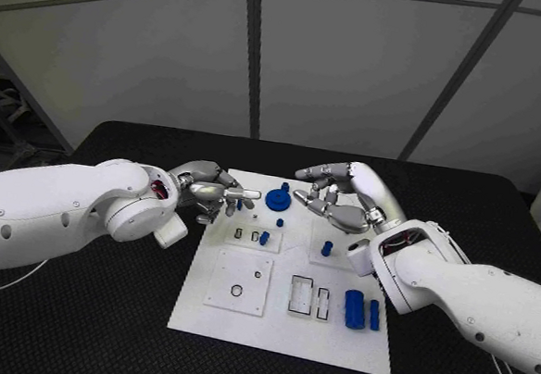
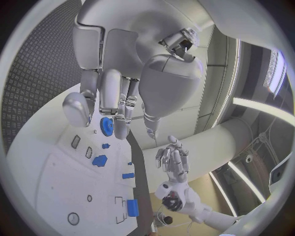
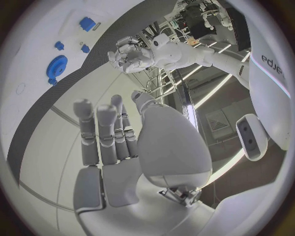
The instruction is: Assemble the parts on the task board
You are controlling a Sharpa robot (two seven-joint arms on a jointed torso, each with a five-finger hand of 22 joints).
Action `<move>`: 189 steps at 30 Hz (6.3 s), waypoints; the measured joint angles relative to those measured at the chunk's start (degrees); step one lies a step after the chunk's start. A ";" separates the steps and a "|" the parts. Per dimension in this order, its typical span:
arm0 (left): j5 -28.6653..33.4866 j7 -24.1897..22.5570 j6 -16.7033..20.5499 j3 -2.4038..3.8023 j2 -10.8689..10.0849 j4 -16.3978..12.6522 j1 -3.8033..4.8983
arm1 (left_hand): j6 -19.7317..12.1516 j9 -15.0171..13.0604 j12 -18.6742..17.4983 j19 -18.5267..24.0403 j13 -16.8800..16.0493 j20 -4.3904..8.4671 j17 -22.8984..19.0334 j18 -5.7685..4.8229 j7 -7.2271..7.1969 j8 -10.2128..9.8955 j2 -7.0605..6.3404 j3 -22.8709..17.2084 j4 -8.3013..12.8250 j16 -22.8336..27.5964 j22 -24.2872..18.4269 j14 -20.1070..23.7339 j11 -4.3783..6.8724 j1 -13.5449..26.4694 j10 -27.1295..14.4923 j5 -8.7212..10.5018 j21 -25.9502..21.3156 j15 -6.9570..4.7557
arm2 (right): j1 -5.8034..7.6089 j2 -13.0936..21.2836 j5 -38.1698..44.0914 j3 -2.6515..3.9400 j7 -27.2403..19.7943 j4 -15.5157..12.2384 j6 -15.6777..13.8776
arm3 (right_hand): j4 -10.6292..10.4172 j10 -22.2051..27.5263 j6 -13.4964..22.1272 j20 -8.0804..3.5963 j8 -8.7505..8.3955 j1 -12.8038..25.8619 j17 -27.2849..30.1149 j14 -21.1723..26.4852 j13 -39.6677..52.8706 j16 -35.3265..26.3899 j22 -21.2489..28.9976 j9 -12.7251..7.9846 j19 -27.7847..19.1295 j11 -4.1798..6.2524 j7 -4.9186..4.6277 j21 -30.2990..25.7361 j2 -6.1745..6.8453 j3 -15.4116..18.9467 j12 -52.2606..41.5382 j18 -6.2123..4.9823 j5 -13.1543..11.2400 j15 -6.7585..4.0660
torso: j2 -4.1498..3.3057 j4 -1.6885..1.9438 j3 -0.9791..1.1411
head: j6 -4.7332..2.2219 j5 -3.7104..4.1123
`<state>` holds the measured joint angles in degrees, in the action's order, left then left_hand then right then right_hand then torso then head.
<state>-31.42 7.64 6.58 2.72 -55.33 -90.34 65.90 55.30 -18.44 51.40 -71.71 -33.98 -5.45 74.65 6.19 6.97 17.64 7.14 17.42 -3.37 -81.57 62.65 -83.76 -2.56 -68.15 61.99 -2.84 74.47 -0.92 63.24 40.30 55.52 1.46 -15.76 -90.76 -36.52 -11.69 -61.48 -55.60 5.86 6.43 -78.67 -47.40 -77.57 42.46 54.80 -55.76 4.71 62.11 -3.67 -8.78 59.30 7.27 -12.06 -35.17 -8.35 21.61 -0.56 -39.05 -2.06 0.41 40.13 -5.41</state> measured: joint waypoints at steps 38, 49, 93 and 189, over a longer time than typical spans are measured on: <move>-35.81 21.57 -18.11 -7.40 15.22 7.19 10.09 | 0.09 -3.34 7.61 -6.41 -9.17 0.93 0.28 -2.68 -0.74 3.49 0.19 0.75 -4.54 -5.20 9.71 -0.19 0.90 2.33 4.80 0.00 5.66 -0.60 | 5.22 7.89 -16.67 0.70 5.32 -0.22 7.02 | 2.74 -12.53 -6.21 0.18 -2.16 -4.11 21.94 -3.43 -33.32 -37.89 20.03 -0.44 -0.86 -0.42 -0.03 -23.55 0.09 -5.02 30.09 -1.46 -3.80 0.45 | 1.05 -0.58 0.02 | 1.15 -0.58; -36.41 21.83 -18.87 -7.68 16.74 7.73 10.10 | 0.09 -3.40 7.61 -6.40 -9.17 0.94 0.28 -2.69 -0.74 3.49 0.42 0.75 -4.54 -5.19 9.70 -0.19 0.90 2.55 4.80 0.00 5.65 -0.60 | 5.19 7.53 -16.40 0.66 6.07 -0.04 7.02 | 2.74 -12.53 -6.21 0.18 -2.46 -3.85 22.47 -3.43 -33.95 -38.71 20.44 -0.49 -0.86 -0.42 -0.03 -24.36 0.35 -5.02 30.66 -1.46 -3.52 0.45 | 1.05 -0.59 0.02 | 1.65 -0.61; -35.39 22.07 -24.13 -7.84 18.91 10.06 9.99 | -0.12 -4.23 7.83 -6.39 -9.04 0.93 0.27 -2.71 -0.94 3.49 1.69 -1.22 -3.24 -5.42 9.80 -0.19 0.89 0.03 4.79 0.00 5.86 -0.60 | 5.13 6.09 -16.22 0.53 6.99 1.30 7.67 | 2.73 -12.74 -5.99 0.38 -2.46 -3.34 22.96 -3.83 -34.66 -39.50 20.82 -0.60 -0.67 -0.63 -0.24 -24.93 0.39 -5.02 31.26 -1.45 -2.85 0.87 | 1.09 -0.55 0.05 | 2.92 -0.81; -29.71 21.97 7.14 -8.44 11.07 1.53 3.81 | 0.09 -16.95 2.50 -8.85 -6.73 2.58 0.26 -2.71 -2.36 8.99 -9.78 -54.06 4.12 -6.52 12.26 -0.19 0.70 7.75 6.27 -7.14 8.20 -2.24 | 5.11 6.05 -16.18 0.51 7.31 2.69 8.52 | 2.73 -12.31 -5.58 0.38 -2.45 -2.89 23.39 -4.03 -35.36 -40.17 21.32 -0.70 -0.67 -1.05 -0.65 -25.64 0.86 -5.02 31.26 -1.44 -2.66 1.07 | 1.17 -0.02 0.57 | 4.54 -2.04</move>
<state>-61.14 29.62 13.72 -5.72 -44.27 -88.81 69.71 55.39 -35.39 53.90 -80.56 -40.71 -2.88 74.91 3.49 4.60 26.62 -2.65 -36.65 0.76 -88.09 74.91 -83.96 -1.86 -60.40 68.26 -9.99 82.67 -3.17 68.35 46.35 39.35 1.97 -8.45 -88.07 -27.99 -8.96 -73.79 -61.18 6.24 3.98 -81.57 -24.01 -81.59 7.10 14.63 -34.44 4.02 61.44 -4.72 -9.43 33.66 8.13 -17.08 -3.91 -9.79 18.96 0.51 -37.88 -2.08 0.97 44.67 -7.45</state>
